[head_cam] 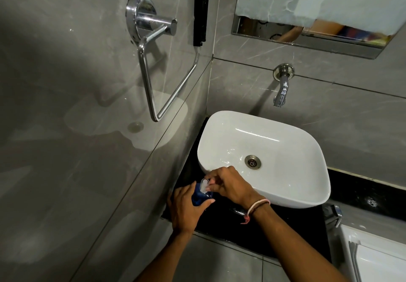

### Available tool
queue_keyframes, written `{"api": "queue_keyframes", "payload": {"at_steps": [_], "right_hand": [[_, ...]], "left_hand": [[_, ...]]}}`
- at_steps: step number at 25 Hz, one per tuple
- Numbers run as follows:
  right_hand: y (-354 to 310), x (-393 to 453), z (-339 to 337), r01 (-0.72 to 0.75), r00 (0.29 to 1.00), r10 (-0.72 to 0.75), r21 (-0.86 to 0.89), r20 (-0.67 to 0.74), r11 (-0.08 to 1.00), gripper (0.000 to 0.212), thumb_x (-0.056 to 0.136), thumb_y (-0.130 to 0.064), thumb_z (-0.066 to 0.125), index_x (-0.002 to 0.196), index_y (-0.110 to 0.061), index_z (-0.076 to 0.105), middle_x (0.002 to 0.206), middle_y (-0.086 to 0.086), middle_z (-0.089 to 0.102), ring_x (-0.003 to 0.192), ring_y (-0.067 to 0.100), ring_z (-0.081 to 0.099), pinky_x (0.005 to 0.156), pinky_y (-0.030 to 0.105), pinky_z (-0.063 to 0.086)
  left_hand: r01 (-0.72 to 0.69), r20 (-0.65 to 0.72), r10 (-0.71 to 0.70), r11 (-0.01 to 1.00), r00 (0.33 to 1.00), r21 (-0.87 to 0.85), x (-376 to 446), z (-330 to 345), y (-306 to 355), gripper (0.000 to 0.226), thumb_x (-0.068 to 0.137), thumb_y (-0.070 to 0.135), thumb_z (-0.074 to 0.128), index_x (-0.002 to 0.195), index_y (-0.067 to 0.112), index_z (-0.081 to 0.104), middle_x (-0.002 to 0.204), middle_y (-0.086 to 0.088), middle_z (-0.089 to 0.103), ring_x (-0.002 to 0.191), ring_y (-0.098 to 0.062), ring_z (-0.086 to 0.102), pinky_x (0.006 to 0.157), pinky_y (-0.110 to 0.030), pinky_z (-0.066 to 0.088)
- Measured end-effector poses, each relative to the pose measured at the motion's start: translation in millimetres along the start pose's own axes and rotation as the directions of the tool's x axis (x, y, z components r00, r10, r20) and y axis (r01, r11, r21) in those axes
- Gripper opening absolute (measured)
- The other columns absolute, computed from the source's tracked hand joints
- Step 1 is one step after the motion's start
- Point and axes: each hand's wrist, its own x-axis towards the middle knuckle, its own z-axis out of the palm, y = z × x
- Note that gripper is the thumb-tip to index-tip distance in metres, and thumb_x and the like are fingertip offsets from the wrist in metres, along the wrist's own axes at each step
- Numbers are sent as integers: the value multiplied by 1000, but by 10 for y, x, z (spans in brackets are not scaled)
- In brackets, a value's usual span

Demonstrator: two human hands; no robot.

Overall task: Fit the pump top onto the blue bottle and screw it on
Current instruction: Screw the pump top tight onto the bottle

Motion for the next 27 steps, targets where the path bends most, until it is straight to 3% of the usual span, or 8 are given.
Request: {"api": "queue_keyframes", "payload": {"at_steps": [3,6,10,13,18,22,24,27], "right_hand": [[95,-81,104,-87,994,90,55,-57,995,21,92,-15,72,112,-6,71,94,12,77,90,25,72,80,22,51],[326,-227,325,-339,934,356,267,-15,902,37,93,8,55,129,9,60,115,26,69,109,41,66,84,11,50],[487,-330,680,-462,887,432,282,165,841,51,84,22,45,134,12,52,129,22,63,128,34,59,103,31,46],[468,-259,919,-439,898,398,466,188,768,47,79,31,36,117,18,61,107,20,67,105,28,60,82,38,42],[380,-81,1066,-443,893,410,506,183,740,33,78,25,42,100,16,65,87,17,65,85,23,53,71,37,36],[291,17,1031,-461,886,418,469,200,753,35,79,20,47,80,-7,68,76,3,64,75,16,58,67,34,44],[225,-7,1000,-466,883,445,388,148,795,25,82,9,57,100,-4,71,91,7,71,89,18,66,79,36,53],[97,-64,915,-373,893,430,312,-135,874,49,85,-12,73,132,-8,60,105,6,74,98,16,70,89,22,55]], "left_hand": [[44,15,-42,993,999,-109,-54,20,16,100,57,73,73,139,20,50,129,-5,65,123,-24,55,104,-46,46],[137,54,-127,950,990,-281,-120,60,-40,104,57,54,87,143,15,43,138,-6,59,129,-23,53,103,-40,49],[199,141,-159,918,977,-342,-162,128,-158,73,68,13,84,134,17,53,131,-5,64,124,-22,57,106,-38,46],[260,212,-188,881,959,-394,-143,140,-179,72,73,-5,70,139,17,49,133,-6,62,127,-21,55,109,-38,44],[295,177,-242,863,954,-409,-37,75,-183,74,73,-13,60,140,17,48,131,-6,62,121,-20,57,101,-31,44],[330,196,-273,858,942,-393,0,16,-193,75,76,-12,60,143,16,44,135,-7,58,126,-22,53,102,-29,40],[332,186,-280,857,942,-394,-4,19,-203,73,76,-11,62,142,15,45,135,-9,59,125,-24,54,102,-31,42],[337,185,-285,854,940,-396,-29,5,-186,70,76,-6,67,140,15,47,132,-9,61,122,-23,57,105,-37,46]]}}
